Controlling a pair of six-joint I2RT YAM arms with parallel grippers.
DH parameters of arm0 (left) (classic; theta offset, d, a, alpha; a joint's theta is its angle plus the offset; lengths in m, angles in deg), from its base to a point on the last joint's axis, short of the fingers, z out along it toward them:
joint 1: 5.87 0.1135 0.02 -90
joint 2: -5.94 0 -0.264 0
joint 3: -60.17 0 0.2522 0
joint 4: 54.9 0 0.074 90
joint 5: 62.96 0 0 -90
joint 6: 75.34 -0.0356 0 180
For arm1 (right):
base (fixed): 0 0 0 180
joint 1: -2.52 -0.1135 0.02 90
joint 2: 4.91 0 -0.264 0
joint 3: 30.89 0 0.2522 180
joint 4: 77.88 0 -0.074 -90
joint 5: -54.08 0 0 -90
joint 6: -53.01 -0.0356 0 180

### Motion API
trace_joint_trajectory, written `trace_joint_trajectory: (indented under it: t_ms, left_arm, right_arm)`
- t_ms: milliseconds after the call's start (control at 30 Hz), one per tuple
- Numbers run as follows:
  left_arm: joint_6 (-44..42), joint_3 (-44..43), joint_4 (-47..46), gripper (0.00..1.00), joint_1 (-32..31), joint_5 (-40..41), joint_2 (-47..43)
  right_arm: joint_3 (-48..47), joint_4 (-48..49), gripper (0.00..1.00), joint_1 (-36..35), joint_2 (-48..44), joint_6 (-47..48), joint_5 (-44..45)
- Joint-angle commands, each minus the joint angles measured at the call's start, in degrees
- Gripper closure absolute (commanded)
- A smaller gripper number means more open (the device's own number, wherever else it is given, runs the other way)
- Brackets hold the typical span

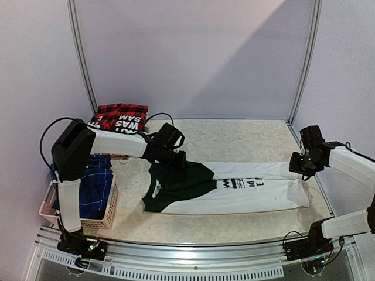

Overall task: Fold and stack the mixed laundry pile
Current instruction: Smooth out the rectangle-folded T-shirt at the center of the board.

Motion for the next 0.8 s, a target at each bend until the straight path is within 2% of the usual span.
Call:
trace_joint_trajectory:
  t_ms: [0, 67, 133, 400, 767]
  left_arm:
    - [0.08, -1.58, -1.12, 0.80, 0.31, 0.38, 0.99]
    - [0.23, -1.79, -1.10, 0.92, 0.31, 0.31, 1.12]
    - [0.29, -1.94, -1.10, 1.00, 0.31, 0.37, 1.11]
    - [1.58, 0.65, -2.65, 1.00, -1.57, 1.25, -2.56]
    - [5.19, 7.08, -6.89, 1.00, -14.16, 8.90, -10.84]
  right_arm:
    - [0.48, 0.33, 0.55, -0.77, -1.03, 0.26, -0.21]
    - [0.49, 0.32, 0.55, -0.86, -1.03, 0.32, -0.18]
    - [0.48, 0.32, 0.55, -0.98, -1.04, 0.25, -0.05]
    - [0.42, 0.23, 0.55, -1.24, -0.94, 0.29, 0.18]
    - [0.01, 0.10, 0.56, -2.04, -5.31, -0.61, -4.87]
